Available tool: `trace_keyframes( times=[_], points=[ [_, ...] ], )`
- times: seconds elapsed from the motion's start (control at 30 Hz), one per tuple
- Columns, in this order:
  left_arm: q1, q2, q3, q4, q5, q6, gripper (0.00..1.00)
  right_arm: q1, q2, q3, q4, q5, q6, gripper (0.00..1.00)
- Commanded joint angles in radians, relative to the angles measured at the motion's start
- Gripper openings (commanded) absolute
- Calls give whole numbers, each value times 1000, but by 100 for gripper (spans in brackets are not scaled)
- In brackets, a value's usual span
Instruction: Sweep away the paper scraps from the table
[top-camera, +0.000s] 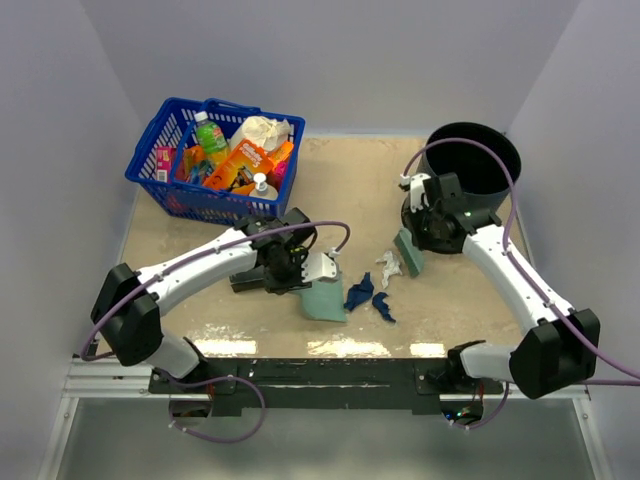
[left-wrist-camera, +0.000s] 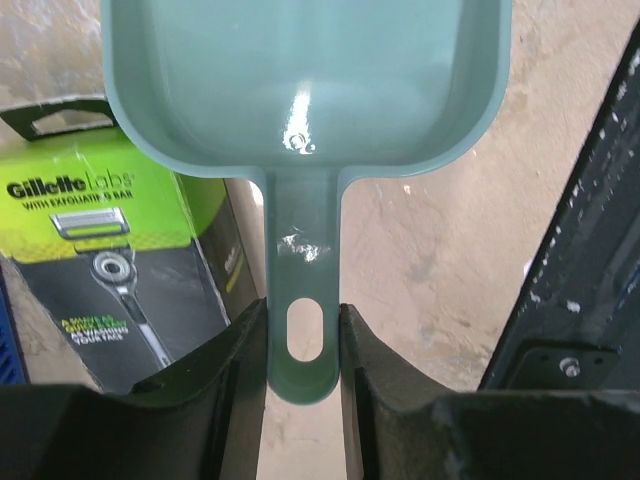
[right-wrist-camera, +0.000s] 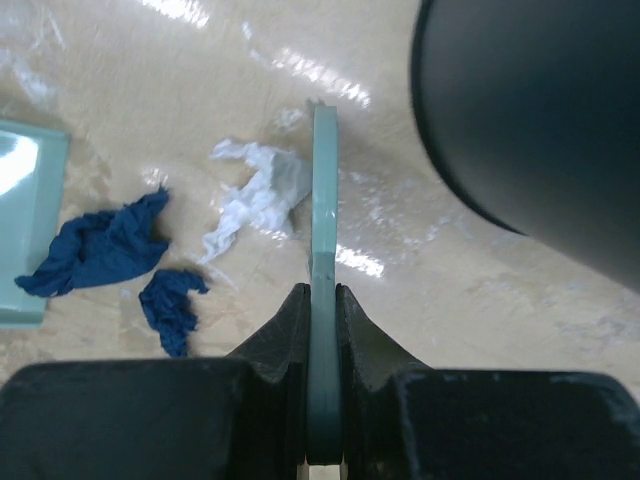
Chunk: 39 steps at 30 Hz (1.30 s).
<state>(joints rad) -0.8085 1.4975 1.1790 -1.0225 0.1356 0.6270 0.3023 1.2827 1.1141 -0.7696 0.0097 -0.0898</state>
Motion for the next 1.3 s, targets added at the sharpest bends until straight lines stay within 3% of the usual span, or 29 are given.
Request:
trace_keyframes(
  times=[0.0,0.17,0.3,0.47,0.77,0.9,1.03,1.27],
  points=[
    [-26,56,24,78,-37,-43,0,67,6,-43,53,-8,51,0],
    [-50,132,76,107,-24,-61,0,87,58,-19,78,-155,157,0],
    [-54,165,106,127,-8,-96,0,87,75,21,107,-451,219,0],
    [-51,127,82,170,-62,-131,0,75,40,64,27,-577,210,0],
    [-1,-39,-84,286,-79,-104,0,54,-37,248,-213,-325,27,0],
    [-1,-71,-94,248,-73,-40,0,55,-78,216,-261,-159,82,0],
    [-1,-66,-93,191,-60,52,0,49,-79,175,-252,-125,151,0],
    [-8,38,-12,67,-67,40,0,12,-2,142,-250,35,246,0]
  ],
)
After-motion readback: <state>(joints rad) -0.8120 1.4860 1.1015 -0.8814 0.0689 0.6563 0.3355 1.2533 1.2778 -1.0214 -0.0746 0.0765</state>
